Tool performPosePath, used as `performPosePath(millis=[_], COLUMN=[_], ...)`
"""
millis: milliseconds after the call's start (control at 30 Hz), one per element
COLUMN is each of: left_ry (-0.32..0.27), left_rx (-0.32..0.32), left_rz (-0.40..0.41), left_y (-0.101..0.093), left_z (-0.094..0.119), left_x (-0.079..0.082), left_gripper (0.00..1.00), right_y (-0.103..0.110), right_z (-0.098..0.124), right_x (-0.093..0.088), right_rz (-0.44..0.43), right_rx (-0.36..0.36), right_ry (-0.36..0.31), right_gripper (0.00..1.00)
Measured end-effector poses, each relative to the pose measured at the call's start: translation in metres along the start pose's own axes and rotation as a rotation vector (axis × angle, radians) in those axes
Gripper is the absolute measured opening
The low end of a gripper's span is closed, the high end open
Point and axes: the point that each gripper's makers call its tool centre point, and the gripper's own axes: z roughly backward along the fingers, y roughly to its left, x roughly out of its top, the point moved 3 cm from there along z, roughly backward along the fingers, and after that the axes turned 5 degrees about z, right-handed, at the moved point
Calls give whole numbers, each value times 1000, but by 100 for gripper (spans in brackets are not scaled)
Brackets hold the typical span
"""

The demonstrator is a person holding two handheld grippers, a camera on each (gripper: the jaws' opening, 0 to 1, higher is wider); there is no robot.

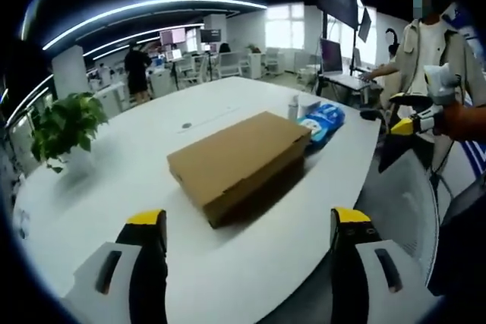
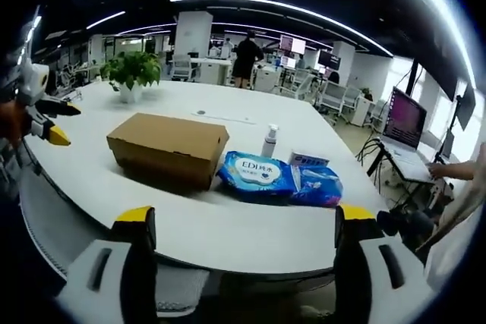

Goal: Operate the shoe box by opening the lid, removing the specified soft item, and placing it in the target area until the item is outside and the box remains undamaged.

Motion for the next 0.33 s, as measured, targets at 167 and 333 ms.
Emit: performPosePath(millis=[167, 333], left_ry=[9, 2], left_rx=[21, 47], left_rz=[-3, 0], left_y=[-14, -23], left_z=[5, 15], left_x=[-2, 0], left_gripper=[92, 93], right_y=[-8, -9], right_z=[11, 14], right_x=[-4, -7], right_rz=[6, 1], right_rx=[18, 42], right_ry=[-15, -19], right_gripper=[95, 96])
